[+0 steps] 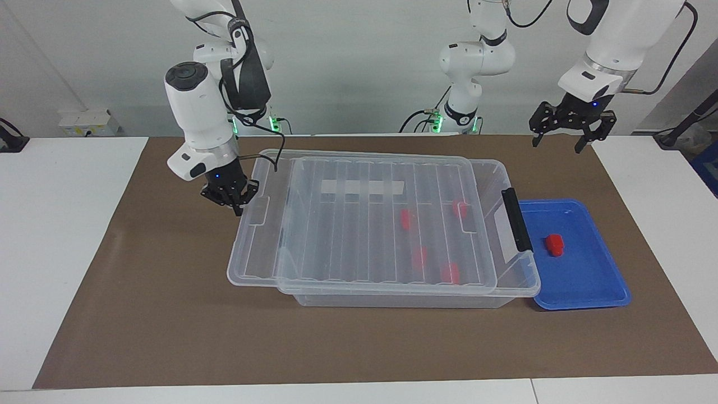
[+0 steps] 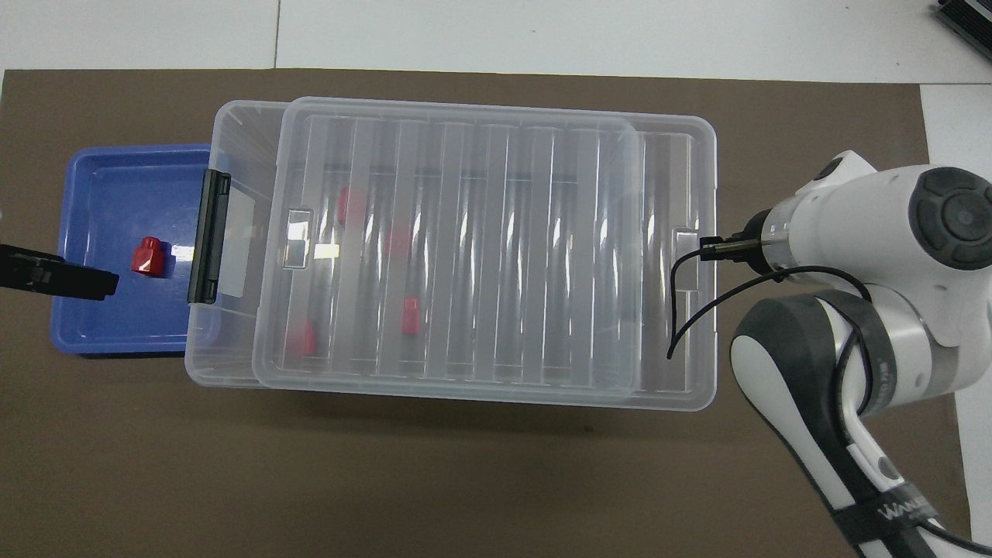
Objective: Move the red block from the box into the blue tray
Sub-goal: 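Slide the clear lid back over the box with the right gripper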
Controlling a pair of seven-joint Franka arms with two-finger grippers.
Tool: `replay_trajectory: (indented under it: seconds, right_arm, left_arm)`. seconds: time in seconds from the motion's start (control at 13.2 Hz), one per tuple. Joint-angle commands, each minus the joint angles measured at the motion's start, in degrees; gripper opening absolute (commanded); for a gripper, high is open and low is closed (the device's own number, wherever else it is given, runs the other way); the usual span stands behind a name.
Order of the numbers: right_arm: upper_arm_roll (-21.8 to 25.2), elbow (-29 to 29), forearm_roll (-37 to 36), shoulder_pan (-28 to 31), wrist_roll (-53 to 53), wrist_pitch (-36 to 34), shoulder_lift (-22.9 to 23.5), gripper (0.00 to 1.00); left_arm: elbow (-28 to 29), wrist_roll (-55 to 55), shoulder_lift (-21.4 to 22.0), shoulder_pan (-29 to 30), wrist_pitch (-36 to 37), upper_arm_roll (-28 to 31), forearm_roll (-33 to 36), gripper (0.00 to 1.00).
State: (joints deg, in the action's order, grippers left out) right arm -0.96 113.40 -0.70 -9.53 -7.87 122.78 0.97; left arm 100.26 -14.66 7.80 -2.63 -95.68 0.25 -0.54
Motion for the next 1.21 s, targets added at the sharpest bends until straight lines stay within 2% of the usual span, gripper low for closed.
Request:
replay_trajectory:
  seconds: [0.0, 0.98, 1.13]
  right_arm:
    - [-0.2, 1.2, 1.2, -0.9, -0.7, 1.1, -1.1, 0.00]
    - [-0.2, 1.1, 1.4, -2.6, -0.7, 1.5, -1.1, 0.00]
    - [-0.2, 1.1, 1.8, -3.7, -0.6, 4.0, -0.8, 0.00]
  left_arm:
    - [0.3, 0.5, 1.0, 0.0, 0.8, 0.2, -0.6, 1.00]
    - [0.3, 0.5, 1.0, 0.0, 0.8, 0.2, -0.6, 1.00]
    - [0.3, 0.5, 1.0, 0.0, 0.8, 0.3, -0.6, 1.00]
